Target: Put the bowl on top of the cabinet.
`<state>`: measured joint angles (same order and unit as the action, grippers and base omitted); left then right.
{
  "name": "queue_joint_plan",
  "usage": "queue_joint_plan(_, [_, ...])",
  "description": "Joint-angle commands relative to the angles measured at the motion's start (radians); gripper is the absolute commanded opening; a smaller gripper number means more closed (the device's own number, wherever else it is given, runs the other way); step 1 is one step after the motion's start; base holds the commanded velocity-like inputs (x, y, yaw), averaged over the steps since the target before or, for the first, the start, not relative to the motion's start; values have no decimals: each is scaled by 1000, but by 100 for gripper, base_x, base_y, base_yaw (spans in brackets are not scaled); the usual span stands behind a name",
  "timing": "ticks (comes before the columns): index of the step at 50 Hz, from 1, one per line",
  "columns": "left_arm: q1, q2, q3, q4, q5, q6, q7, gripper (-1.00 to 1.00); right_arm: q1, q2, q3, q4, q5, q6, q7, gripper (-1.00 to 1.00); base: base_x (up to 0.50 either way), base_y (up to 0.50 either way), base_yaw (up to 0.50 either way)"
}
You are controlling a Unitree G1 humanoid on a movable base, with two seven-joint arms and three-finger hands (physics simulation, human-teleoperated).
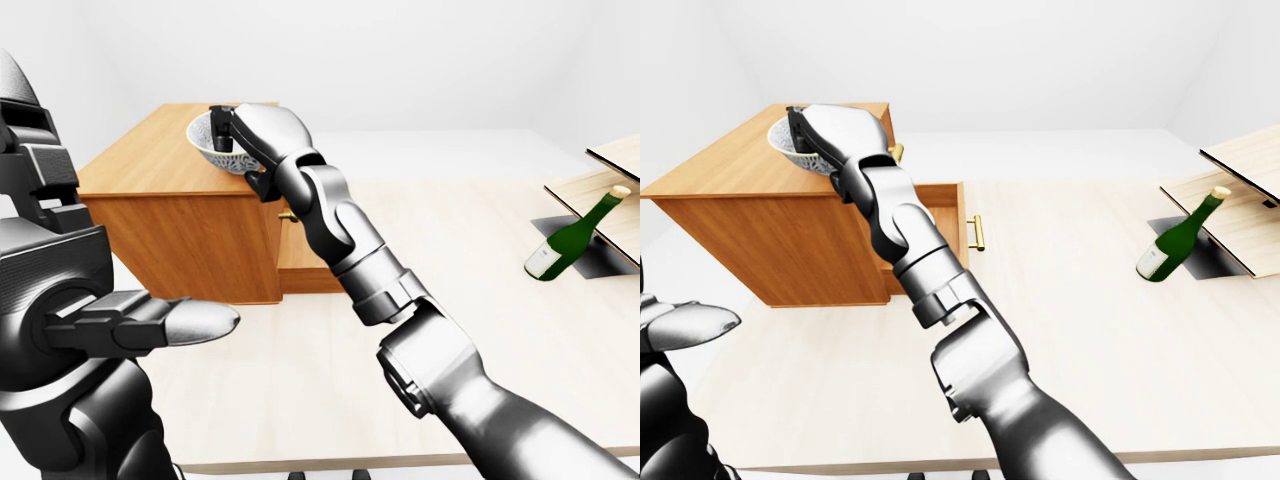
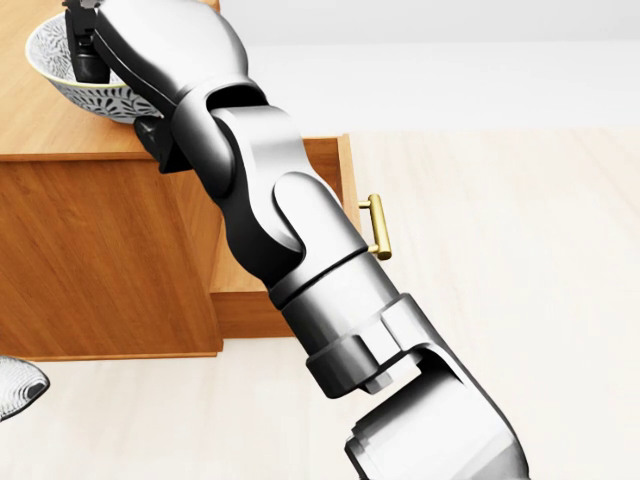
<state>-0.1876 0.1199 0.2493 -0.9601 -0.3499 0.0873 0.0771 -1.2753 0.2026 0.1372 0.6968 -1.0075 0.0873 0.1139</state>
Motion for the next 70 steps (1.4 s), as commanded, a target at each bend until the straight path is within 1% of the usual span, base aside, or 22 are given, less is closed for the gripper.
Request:
queue_joint_plan(1, [-2,5,9,5,-14,0,11,100,-5,23,1,-15,-8,0,-12,-100,0,0,0])
queue_joint_plan(8, [-10,9,15,-5,-27,0,21,100,-6,29,3,-9,-4,0,-13,-100,0,0,0])
queue_joint_plan(15, [-4,11,8,-1,-23,0,24,100,6,39,9,-12,-6,0,-15,-100,0,0,0])
queue_joint_plan(23, [-1,10,4,8,-14,0,22,100,-5,41,6,42,5,0,-49,-100,0,0,0])
queue_joint_plan(32, [-10,13,14,8,-21,0,24,100,-20,45,5,108,21,0,-91,-100,0,0,0])
queue_joint_plan(34, [-11,13,16,8,-22,0,24,100,-29,45,3,119,23,0,-91,-100,0,0,0])
queue_joint_plan(45, [-15,16,18,0,-32,0,31,100,0,45,10,119,13,0,-99,-100,0,0,0])
queue_joint_plan(46, [-15,16,17,-1,-32,0,32,100,3,46,12,117,10,0,-95,-80,0,0,0])
queue_joint_plan(47, [-13,16,16,-1,-32,0,32,100,5,46,13,115,8,0,-94,-18,0,0,0])
queue_joint_plan(48, [-14,16,16,-1,-32,0,32,100,6,46,13,112,6,0,-92,73,0,0,0])
queue_joint_plan(49, [-14,16,16,-2,-32,0,32,100,5,45,13,112,5,0,-90,100,0,0,0])
queue_joint_plan(57, [-15,15,15,-11,-40,0,33,100,17,47,15,63,-8,0,-55,100,0,0,0])
queue_joint_plan(70, [-2,12,1,8,-21,0,21,100,15,57,15,-39,-20,0,18,100,0,0,0])
